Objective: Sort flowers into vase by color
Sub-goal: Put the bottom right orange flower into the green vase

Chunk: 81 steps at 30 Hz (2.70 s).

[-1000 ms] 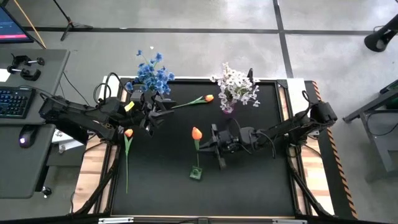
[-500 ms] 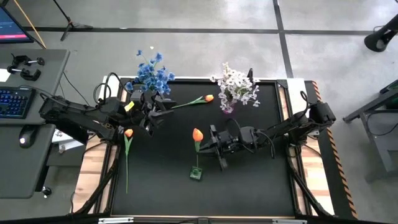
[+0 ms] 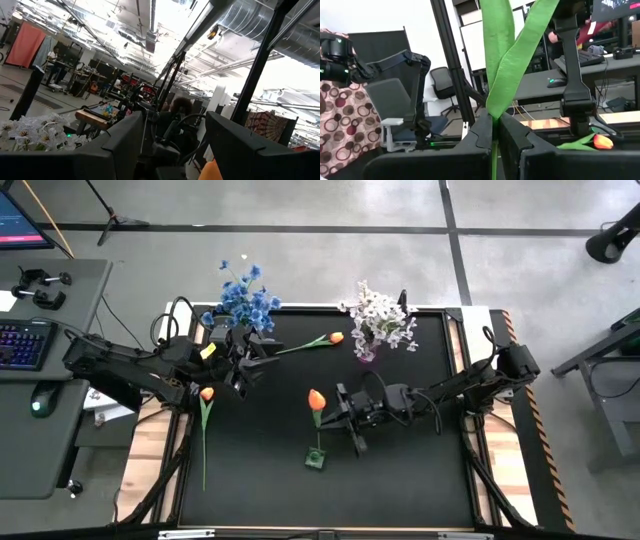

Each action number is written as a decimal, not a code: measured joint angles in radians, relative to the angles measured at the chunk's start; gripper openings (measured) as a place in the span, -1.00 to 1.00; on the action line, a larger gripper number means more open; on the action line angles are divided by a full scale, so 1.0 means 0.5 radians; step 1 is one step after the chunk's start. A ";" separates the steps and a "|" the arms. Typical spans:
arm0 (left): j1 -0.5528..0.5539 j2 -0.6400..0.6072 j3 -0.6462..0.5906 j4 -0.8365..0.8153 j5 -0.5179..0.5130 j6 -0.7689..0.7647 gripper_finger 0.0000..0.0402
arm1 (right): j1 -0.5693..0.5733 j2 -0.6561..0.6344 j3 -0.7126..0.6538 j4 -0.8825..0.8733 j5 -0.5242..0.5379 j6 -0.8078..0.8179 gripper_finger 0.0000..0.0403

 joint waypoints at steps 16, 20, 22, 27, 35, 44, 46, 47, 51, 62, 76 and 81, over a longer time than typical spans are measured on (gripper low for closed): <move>0.000 0.000 0.000 0.000 0.000 0.022 0.03 | -0.009 0.001 0.000 -0.004 -0.040 0.006 -1.00; 0.000 0.000 0.000 0.000 0.000 0.021 0.03 | -0.013 0.002 0.000 0.003 -0.075 0.000 -1.00; -0.001 0.000 0.000 0.001 0.000 0.034 0.03 | -0.024 0.002 0.000 0.003 -0.097 0.034 -1.00; -0.001 0.000 0.000 0.000 0.000 0.070 0.03 | -0.058 0.002 0.000 0.003 -0.148 0.106 -1.00; -0.001 0.001 0.000 0.000 0.001 0.071 0.03 | -0.056 0.002 0.000 0.006 -0.191 0.052 -1.00; 0.000 0.001 0.000 -0.005 0.001 0.057 0.03 | -0.063 0.002 0.000 0.040 -0.086 -0.090 -1.00; -0.001 0.001 0.000 -0.012 0.001 0.056 0.03 | -0.060 0.002 0.000 0.040 -0.087 -0.090 -1.00; -0.001 0.000 -0.001 -0.012 0.001 0.056 0.03 | -0.054 0.002 0.000 0.040 -0.087 -0.090 -1.00; 0.000 0.000 -0.001 -0.012 0.001 0.056 0.03 | -0.048 0.002 -0.001 0.077 -0.095 -0.068 -1.00; 0.000 0.000 0.000 -0.012 -0.045 0.055 0.03 | -0.053 0.002 -0.001 0.112 -0.094 -0.052 -1.00; -0.001 0.001 -0.001 -0.013 -0.045 0.053 0.03 | -0.052 0.002 -0.001 0.097 -0.086 -0.016 -1.00; -0.002 0.000 -0.001 -0.013 -0.045 0.051 0.03 | -0.052 0.002 -0.001 0.067 -0.086 -0.016 -1.00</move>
